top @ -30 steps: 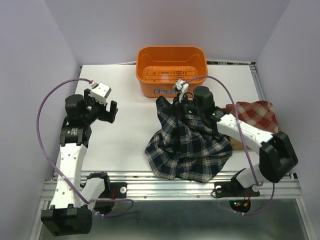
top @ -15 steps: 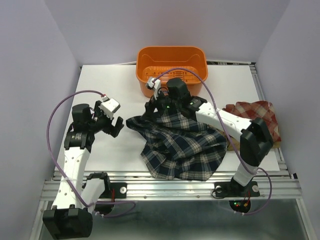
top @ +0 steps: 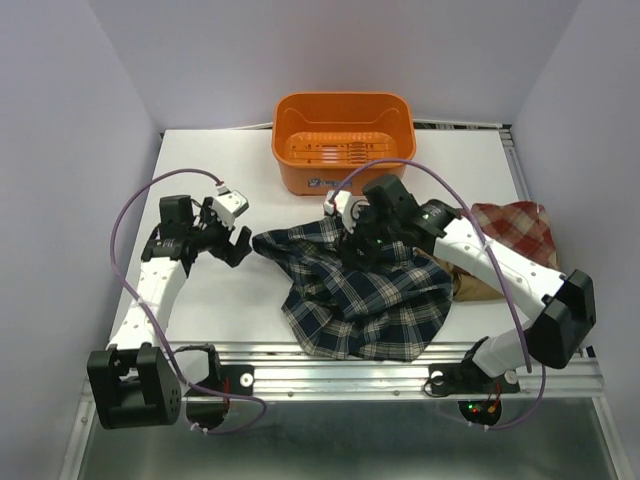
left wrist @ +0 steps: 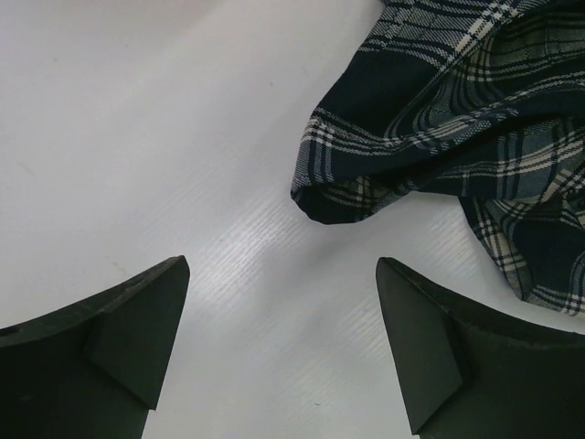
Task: Fold and stack the skirts
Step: Move the skirt to the center of the board, then flatten the skirt out
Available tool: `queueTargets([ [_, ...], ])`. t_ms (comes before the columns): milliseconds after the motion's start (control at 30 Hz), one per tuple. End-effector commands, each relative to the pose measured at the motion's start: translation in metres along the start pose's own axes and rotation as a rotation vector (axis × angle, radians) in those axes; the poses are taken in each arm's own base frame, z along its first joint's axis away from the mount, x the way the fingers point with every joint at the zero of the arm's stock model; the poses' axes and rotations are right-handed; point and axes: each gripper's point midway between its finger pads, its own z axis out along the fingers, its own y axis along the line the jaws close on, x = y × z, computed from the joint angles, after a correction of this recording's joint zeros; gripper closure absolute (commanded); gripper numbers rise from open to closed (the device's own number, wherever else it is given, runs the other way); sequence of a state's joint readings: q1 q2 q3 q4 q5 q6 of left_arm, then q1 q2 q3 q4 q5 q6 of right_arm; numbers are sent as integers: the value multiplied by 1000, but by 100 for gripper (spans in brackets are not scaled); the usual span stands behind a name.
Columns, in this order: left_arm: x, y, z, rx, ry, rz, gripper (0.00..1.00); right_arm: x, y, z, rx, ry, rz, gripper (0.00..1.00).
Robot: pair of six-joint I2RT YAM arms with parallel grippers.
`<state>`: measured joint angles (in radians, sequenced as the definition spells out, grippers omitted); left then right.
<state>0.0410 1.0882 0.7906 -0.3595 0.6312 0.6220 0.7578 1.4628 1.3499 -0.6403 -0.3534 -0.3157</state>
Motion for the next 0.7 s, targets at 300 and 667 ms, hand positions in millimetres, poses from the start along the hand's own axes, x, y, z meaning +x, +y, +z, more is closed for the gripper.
queueTargets([
  [300,-19,27,46,62,-74,70,16,120,27,-25,-88,256,-208,5],
  [667,-48,33,63,109,-125,104,47,149,-20,15,78,320,-319,56],
])
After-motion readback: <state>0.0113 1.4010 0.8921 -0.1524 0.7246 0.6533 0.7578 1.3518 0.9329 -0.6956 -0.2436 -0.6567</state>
